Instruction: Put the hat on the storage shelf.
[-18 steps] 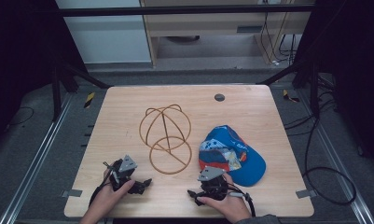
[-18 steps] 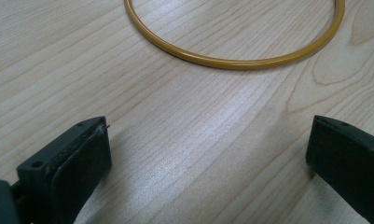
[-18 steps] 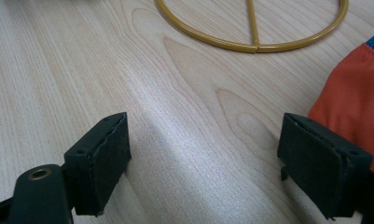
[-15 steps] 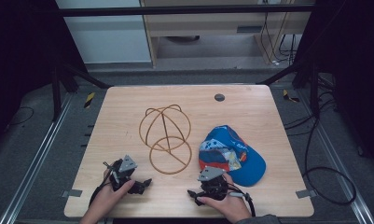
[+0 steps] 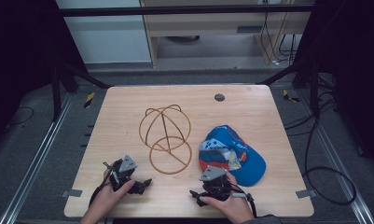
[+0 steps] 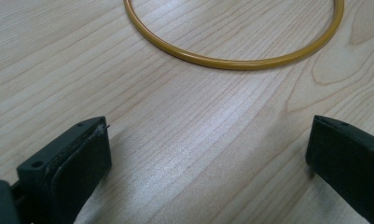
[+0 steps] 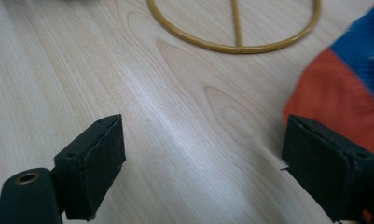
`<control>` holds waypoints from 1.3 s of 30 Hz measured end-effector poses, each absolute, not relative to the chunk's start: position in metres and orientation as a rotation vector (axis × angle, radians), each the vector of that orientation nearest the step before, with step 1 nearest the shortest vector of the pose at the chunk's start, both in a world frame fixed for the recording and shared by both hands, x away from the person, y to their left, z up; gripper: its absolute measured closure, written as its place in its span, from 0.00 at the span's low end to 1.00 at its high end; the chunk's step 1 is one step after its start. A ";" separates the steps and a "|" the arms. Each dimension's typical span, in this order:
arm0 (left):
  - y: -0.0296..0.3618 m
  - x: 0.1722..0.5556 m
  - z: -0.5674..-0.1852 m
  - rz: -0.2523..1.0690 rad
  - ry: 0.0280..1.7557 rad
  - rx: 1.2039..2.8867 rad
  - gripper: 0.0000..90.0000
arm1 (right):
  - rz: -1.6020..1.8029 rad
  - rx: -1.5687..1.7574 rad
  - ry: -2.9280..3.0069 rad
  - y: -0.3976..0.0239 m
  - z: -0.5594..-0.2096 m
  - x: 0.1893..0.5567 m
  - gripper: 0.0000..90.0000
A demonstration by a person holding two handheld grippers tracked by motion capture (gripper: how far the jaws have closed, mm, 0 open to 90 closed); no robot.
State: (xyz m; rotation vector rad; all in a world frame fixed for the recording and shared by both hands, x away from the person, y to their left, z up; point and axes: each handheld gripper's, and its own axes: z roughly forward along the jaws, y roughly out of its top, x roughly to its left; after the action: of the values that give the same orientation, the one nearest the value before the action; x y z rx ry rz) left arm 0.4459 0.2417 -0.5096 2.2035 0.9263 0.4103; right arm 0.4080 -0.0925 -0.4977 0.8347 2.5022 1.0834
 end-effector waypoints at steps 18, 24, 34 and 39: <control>0.242 0.446 -0.510 0.408 0.929 2.204 0.00 | 0.820 0.942 2.404 -0.187 -0.439 0.413 0.22; 0.241 0.445 -0.510 0.409 0.932 2.202 0.00 | 0.782 0.993 2.397 -0.205 -0.426 0.426 0.30; 0.241 0.446 -0.510 0.408 0.929 2.203 0.00 | 0.736 1.040 2.486 -0.208 -0.411 0.468 0.44; 0.241 0.446 -0.510 0.408 0.929 2.203 0.00 | 0.742 1.045 2.523 -0.201 -0.403 0.480 0.48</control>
State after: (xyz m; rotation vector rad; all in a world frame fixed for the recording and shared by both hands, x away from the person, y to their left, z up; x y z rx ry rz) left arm 0.4456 0.2414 -0.5095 2.2035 0.9294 0.4078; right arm 0.4798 -0.2008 -0.4031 1.0451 2.5228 0.7420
